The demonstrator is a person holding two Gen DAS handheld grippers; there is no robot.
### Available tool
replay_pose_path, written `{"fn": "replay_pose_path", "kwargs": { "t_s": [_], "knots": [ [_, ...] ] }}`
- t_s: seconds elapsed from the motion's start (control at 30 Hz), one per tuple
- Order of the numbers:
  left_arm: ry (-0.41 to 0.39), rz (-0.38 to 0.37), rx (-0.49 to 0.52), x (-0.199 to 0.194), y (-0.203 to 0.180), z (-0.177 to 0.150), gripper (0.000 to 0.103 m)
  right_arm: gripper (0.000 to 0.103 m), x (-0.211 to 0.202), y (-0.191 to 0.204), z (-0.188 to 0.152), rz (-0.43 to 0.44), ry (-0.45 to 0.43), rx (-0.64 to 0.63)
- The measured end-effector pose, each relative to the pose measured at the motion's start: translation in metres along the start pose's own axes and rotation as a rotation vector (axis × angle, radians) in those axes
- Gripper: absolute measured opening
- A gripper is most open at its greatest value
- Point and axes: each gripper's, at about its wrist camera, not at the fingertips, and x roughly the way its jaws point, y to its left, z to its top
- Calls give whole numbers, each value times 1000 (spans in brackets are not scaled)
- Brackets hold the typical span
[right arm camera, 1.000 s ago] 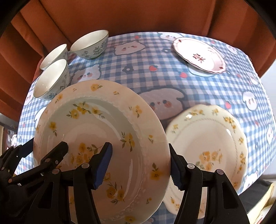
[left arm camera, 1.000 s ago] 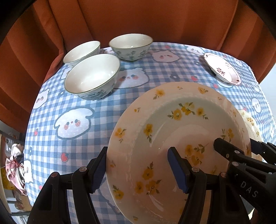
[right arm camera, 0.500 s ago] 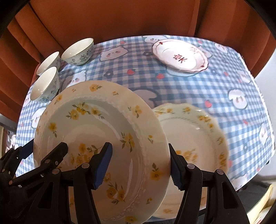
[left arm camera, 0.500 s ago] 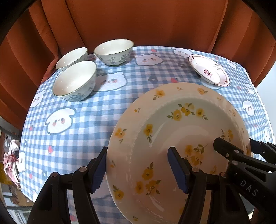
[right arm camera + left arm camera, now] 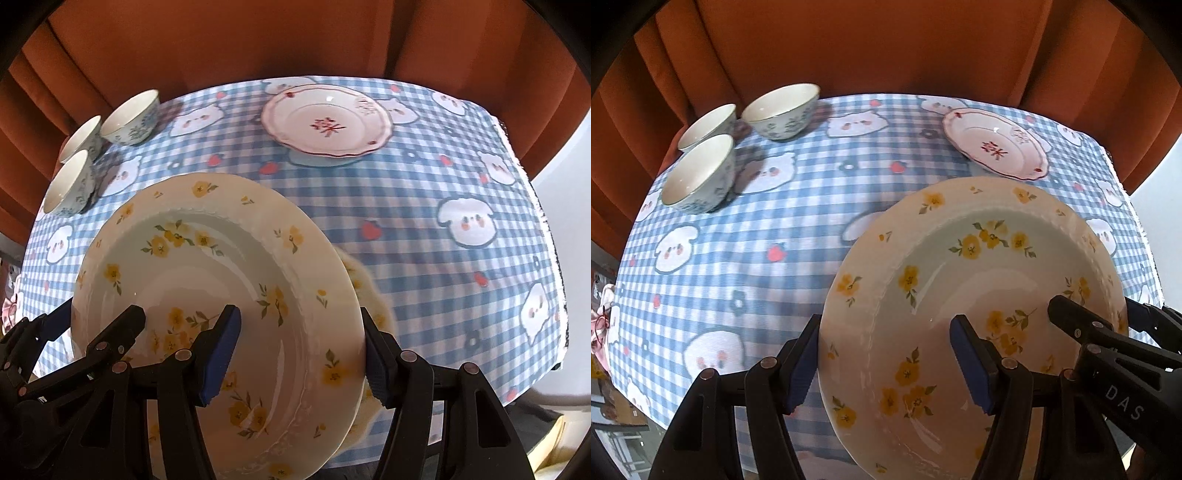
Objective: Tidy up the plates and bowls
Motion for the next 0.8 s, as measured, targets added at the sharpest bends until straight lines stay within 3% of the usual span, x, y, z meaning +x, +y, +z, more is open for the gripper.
{"fn": "replay_pose_path", "kwargs": {
  "t_s": [0.43,0.8],
  "knots": [
    [15,8,-76,18,-55,-8,69,66,13,-59,2,1,21,-47],
    [67,28,-130,33,-66,-23,69,66,26,-72,-2,28,54,-81]
  ]
}}
